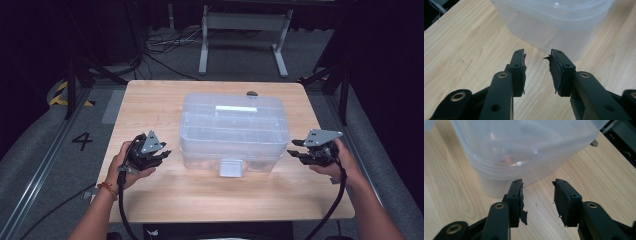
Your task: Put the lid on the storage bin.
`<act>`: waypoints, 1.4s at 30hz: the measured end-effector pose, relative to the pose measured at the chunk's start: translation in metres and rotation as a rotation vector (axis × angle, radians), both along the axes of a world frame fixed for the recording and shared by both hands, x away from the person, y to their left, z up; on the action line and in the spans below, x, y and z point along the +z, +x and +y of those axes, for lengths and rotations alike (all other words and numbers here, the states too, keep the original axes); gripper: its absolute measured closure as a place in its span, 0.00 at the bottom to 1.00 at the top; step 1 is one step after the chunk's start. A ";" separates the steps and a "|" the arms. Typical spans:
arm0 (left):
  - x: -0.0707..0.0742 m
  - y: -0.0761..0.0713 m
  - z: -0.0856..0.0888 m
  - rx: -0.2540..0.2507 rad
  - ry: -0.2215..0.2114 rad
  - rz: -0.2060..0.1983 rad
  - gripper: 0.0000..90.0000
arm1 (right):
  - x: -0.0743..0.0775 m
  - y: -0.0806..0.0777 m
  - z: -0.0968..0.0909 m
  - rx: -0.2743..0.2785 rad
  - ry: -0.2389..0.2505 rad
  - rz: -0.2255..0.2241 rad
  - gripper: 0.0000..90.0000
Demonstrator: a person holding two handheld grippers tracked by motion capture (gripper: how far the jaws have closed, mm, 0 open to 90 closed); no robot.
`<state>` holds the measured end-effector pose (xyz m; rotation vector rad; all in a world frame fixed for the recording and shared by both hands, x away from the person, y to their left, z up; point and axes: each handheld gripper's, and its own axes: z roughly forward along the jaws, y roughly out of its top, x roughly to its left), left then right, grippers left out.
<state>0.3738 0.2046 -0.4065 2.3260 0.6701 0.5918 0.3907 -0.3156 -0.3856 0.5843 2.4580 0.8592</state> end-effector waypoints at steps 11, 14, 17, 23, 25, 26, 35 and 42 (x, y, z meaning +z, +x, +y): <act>-0.004 -0.008 0.014 0.072 0.041 0.004 0.51 | -0.009 -0.005 -0.010 -0.059 -0.021 -0.013 0.48; -0.008 -0.010 0.018 0.086 0.059 0.017 0.48 | -0.013 -0.006 -0.013 -0.081 -0.022 -0.018 0.43; -0.013 -0.012 0.021 0.093 0.065 0.026 0.44 | -0.016 -0.008 -0.016 -0.098 -0.021 -0.019 0.38; -0.020 -0.015 0.028 0.131 0.073 0.040 0.34 | -0.023 -0.011 -0.023 -0.125 -0.012 -0.008 0.33; -0.021 -0.017 0.033 0.126 0.070 0.055 0.31 | -0.027 -0.013 -0.025 -0.139 -0.001 -0.003 0.31; -0.023 -0.018 0.035 0.124 0.055 0.054 0.30 | -0.029 -0.014 -0.027 -0.145 0.004 -0.004 0.31; -0.037 -0.029 0.044 0.136 0.047 0.076 0.23 | -0.047 -0.021 -0.041 -0.201 0.034 0.005 0.30; -0.054 -0.037 0.052 0.150 0.024 0.105 0.21 | -0.058 -0.027 -0.051 -0.239 0.066 0.016 0.29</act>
